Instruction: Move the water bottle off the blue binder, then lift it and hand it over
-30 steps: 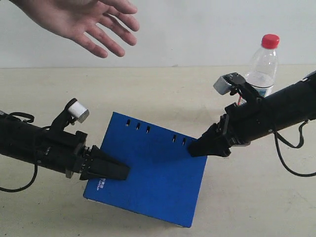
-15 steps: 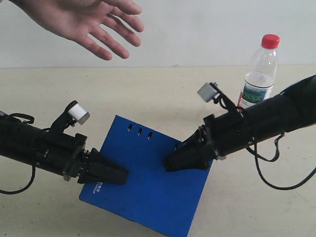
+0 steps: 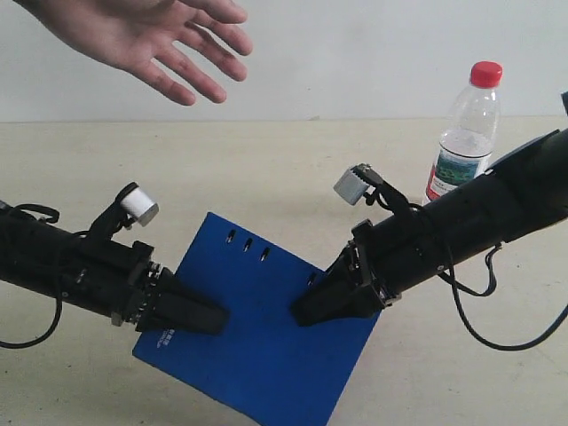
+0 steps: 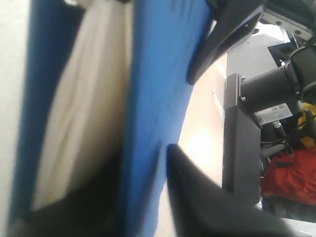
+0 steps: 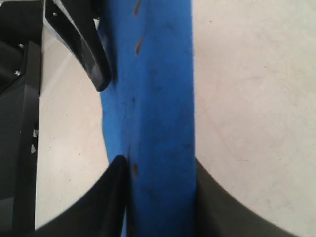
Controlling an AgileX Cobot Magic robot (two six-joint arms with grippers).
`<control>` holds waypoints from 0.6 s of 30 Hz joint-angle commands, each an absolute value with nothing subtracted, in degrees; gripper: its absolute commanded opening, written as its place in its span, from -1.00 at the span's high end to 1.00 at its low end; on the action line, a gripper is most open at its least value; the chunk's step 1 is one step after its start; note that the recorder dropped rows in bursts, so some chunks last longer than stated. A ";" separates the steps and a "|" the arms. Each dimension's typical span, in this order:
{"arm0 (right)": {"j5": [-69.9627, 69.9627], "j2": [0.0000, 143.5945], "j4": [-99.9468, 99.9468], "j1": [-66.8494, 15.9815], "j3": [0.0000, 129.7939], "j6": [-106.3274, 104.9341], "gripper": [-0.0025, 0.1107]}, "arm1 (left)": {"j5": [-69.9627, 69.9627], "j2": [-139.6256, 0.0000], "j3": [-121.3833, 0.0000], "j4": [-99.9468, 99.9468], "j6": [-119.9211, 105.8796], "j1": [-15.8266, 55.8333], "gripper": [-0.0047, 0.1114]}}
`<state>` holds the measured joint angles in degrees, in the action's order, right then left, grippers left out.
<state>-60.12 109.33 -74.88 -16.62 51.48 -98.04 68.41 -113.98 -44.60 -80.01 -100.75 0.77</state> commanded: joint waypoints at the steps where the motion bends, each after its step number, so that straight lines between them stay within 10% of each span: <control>1: -58.73 107.77 -73.58 -17.13 51.55 -97.95 0.96 | 69.96 -113.33 -44.74 -80.42 -99.83 1.19 -0.02; 9: -57.24 107.78 -72.10 -17.13 51.55 -97.52 0.96 | 63.47 -113.33 -44.74 -79.49 -95.32 -1.95 -0.15; 18: -55.24 107.78 -70.28 -17.13 51.55 -95.77 0.96 | 54.15 -112.02 -44.74 -88.64 -96.39 -12.79 0.63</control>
<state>-56.70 108.38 -73.17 -17.10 51.48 -93.55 55.75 -112.80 -44.60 -83.50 -93.85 -10.28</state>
